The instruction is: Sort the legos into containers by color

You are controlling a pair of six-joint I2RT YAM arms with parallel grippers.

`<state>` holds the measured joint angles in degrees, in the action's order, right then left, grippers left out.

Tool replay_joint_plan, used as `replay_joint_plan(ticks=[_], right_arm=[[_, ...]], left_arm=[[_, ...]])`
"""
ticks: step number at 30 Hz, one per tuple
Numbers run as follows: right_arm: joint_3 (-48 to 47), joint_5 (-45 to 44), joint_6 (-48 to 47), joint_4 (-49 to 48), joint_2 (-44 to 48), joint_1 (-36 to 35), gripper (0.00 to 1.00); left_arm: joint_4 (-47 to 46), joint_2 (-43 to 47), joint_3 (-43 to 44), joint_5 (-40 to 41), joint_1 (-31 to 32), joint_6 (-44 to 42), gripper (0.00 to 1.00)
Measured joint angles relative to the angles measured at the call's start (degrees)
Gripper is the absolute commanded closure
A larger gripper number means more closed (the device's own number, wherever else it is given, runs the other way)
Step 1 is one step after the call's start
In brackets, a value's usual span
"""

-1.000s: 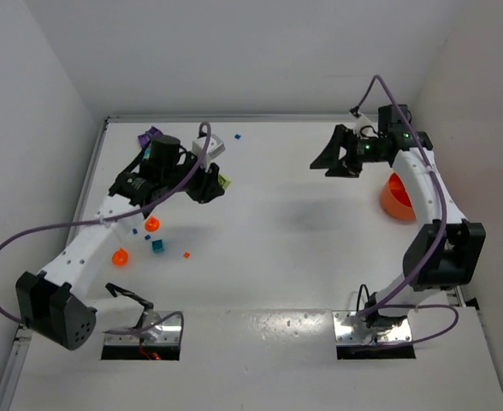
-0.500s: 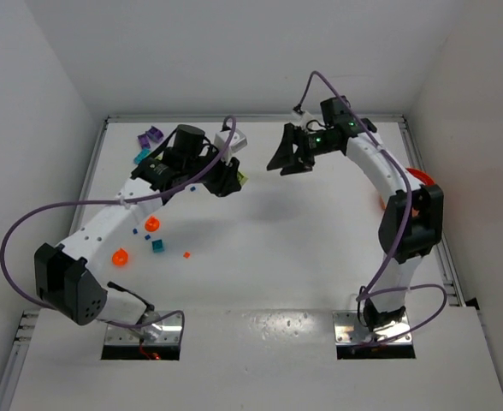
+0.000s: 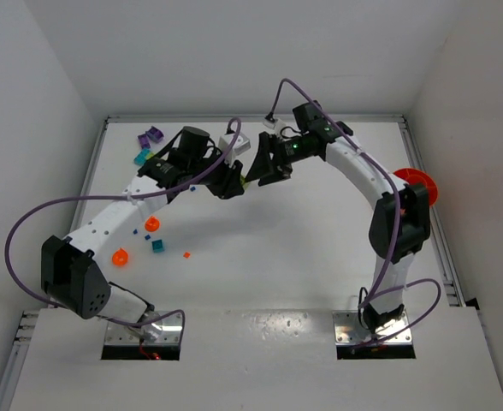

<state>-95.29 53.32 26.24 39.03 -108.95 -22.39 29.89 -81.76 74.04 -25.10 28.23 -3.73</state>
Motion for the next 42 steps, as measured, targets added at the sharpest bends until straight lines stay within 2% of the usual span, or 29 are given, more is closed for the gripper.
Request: replay_joint_plan(ticks=[6,11,14,15,18,21,22,24,25,29,30,31,37,42], right_arm=[[-0.5,1.09,1.05,-0.39,-1.38,-0.83,0.23],[-0.55,2.03,2.27,-1.27,-2.93,-1.95,0.31],[-0.55,3.13,3.39,-2.23,-3.87,-2.29,0.4],[-0.55,3.72,3.89,-2.71,-4.22,-2.45,0.46],[-0.55,4.57,5.01,-3.61,-5.09,-2.75,0.58],[-0.48,5.7,6.19,-4.44,-5.51,-2.89,0.79],[-0.33,5.49,6.71,-4.48,-5.53,-2.89,0.91],[0.07,5.31,8.02,-4.48,-5.53,-2.86,1.0],[0.26,5.55,8.24,-4.57,-5.53,-2.82,1.0],[2.01,4.44,5.81,-4.15,-4.35,-2.1,1.0],[2.51,2.91,4.26,-3.04,-3.48,-1.64,1.0],[2.84,1.27,2.73,-1.66,-2.56,-1.09,1.0],[3.89,-18.08,-8.85,5.11,7.69,3.56,1.0],[13.11,-40.98,-14.43,5.33,20.63,7.21,1.0]], left_arm=[[-0.09,0.0,-0.39,-0.61,0.0,0.07,0.94],[0.17,0.0,-0.81,-1.01,0.0,0.15,0.94],[0.13,0.0,-1.18,-1.36,0.0,0.17,0.94],[-0.02,0.0,-1.27,-1.51,0.0,0.17,0.94],[-0.24,0.0,-1.57,-2.01,0.04,0.2,0.94],[-0.55,0.02,-2.29,-2.05,0.13,0.09,0.92],[-0.59,0.02,-2.38,-1.92,0.13,-0.07,0.88],[-0.68,0.22,-2.43,-1.6,0.22,-0.24,0.73],[-0.83,0.22,-2.47,-1.38,0.33,-0.24,0.58],[-0.81,0.24,-2.71,-0.17,0.57,0.39,0.3],[-0.85,0.37,-2.78,0.15,0.57,0.66,0.08],[-0.87,0.61,-2.97,0.39,0.57,0.74,0.0],[-0.79,3.56,-3.93,4.24,0.26,3.58,0.0],[-0.83,5.27,-3.93,6.71,-3.32,7.56,0.0]])
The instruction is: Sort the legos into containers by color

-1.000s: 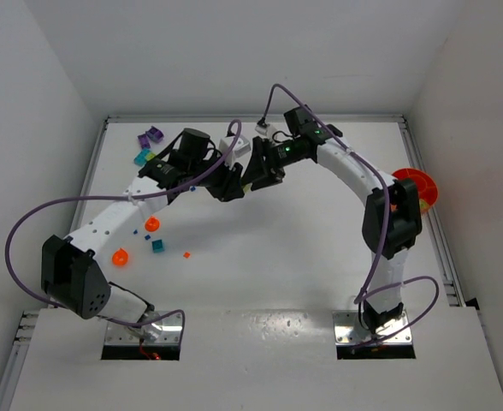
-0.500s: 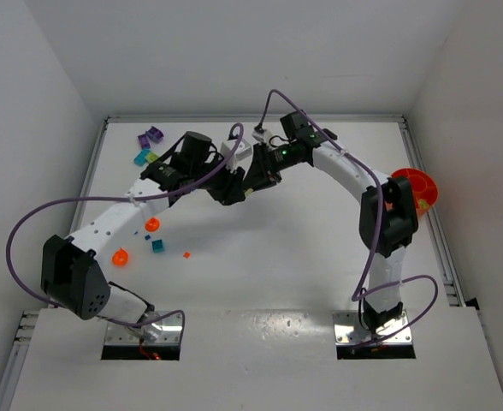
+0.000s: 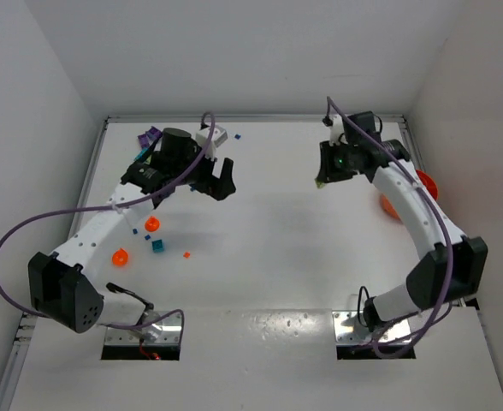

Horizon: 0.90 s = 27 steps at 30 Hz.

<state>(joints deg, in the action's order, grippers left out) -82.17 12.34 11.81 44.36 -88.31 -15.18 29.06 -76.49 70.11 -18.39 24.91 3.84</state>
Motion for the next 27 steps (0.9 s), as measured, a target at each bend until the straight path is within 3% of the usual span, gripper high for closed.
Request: replay_joint_plan(ticks=[7,14,27], right_arm=[[13.94,-24.7,-2.25,-0.17,13.09,6.1,1.0],[14.73,-41.33,-1.9,-1.27,14.6,13.62,1.0],[12.7,-55.19,4.31,-5.66,8.24,21.18,1.0]], left_arm=[[3.21,-2.01,2.32,1.01,-2.43,0.48,0.0],[6.8,-5.99,4.35,-0.07,-2.75,-0.2,0.0],[11.08,-6.27,11.91,-0.42,-2.78,-3.41,0.0]])
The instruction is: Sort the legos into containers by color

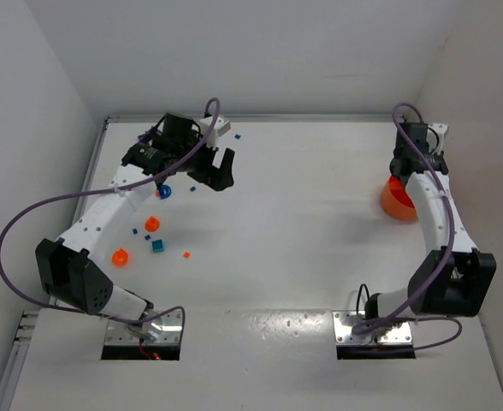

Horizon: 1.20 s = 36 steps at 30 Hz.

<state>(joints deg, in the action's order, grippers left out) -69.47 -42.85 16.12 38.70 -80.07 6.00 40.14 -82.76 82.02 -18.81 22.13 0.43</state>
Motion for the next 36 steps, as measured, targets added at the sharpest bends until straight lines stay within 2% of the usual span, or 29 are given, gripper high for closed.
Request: replay_joint_plan(ticks=[14,28,32,36], right_arm=[[0.0,-2.03,2.89,-3.08,-4.35,6.69,1.0],[0.2,0.7,3.61,-6.4,-9.86,9.77,1.0],[-0.26,2.47,3.61,-6.51,-11.76,10.45,0.94],[-1.18,4.42,3.63,-6.49,-14.27,11.13,0.82]], left_arm=[[2.54,-2.91,1.51,1.44,0.0,-1.27,0.0],[2.97,-3.17,1.84,1.97,0.0,-1.29,0.0],[2.99,-3.17,1.84,1.99,0.0,-1.29,0.0],[2.99,-3.17,1.84,2.01,0.0,-1.29,0.0]])
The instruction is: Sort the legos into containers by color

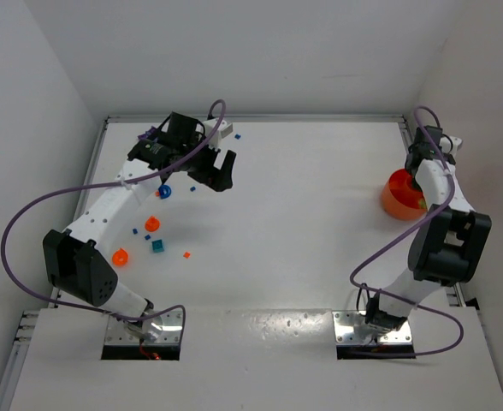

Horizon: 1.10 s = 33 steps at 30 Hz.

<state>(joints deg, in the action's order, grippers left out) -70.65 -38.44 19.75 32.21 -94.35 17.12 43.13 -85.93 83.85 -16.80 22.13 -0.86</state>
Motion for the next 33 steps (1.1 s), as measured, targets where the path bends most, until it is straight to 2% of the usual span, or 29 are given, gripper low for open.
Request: replay_joint_plan(ticks=[4,5,10,18,25,28,33], right_arm=[[-0.33,1.55,0.0,0.15,-1.53,0.39,0.6],[-0.42,1.79,0.13,0.17,-1.79,0.46,0.49],[-1.16,3.04,0.11,0.9,-2.08,0.85,0.3],[-1.81,6.8,-0.66,1.29,-0.5,1.55,0.29],[-1.81,16.96,-5.84,1.18,11.61,1.55,0.3],[-1.81,24.7,-9.05,0.87,18.56,1.49,0.26],[-1.79,35.91,-11.52,1.22,24.28,0.72,0.25]], left_arm=[[0.04,0.0,0.0,0.09,0.0,-0.02,0.0],[0.04,0.0,0.0,0.09,0.0,-0.02,0.0],[0.04,-0.33,0.0,0.13,0.0,-0.02,0.0],[0.09,-0.61,0.0,0.13,0.0,-0.07,0.0],[0.66,-0.57,1.4,2.1,-0.7,0.59,0.0],[0.48,-0.57,4.0,3.3,-4.72,1.79,0.0],[-0.09,-4.46,9.68,8.15,-17.25,2.67,0.03]])
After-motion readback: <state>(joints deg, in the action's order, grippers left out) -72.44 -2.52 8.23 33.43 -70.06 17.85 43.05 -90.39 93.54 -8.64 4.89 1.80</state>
